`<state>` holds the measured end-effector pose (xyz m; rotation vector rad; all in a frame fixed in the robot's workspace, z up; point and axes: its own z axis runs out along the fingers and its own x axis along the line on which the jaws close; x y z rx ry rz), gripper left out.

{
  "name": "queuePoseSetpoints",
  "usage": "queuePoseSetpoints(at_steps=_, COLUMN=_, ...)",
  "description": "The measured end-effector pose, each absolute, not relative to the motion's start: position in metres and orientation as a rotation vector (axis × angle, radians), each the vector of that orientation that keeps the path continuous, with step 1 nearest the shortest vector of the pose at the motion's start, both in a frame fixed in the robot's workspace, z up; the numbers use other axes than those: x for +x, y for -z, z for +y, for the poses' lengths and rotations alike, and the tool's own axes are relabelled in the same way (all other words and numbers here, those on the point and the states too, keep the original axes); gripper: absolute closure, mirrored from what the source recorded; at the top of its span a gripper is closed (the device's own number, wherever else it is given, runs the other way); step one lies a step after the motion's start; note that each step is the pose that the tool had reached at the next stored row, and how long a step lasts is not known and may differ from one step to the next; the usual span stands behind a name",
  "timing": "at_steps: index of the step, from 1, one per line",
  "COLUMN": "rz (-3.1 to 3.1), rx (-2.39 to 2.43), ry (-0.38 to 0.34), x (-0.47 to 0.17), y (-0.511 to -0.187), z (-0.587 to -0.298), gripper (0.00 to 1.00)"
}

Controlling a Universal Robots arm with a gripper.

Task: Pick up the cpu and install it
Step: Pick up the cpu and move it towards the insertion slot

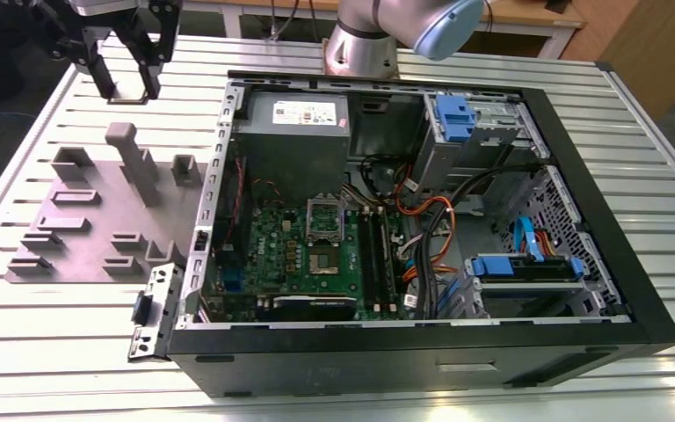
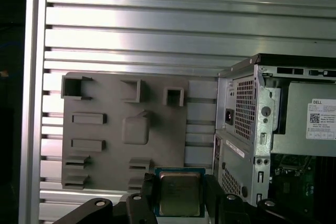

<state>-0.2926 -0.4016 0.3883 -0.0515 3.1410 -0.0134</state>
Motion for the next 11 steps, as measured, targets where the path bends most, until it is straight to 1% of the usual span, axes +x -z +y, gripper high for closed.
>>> queuePoseSetpoints(at_steps=11, rz=3.141, rx=-0.052, ry=0.013, x=-0.2898, y=-0.3883, z=-0.4016, gripper=0.53)
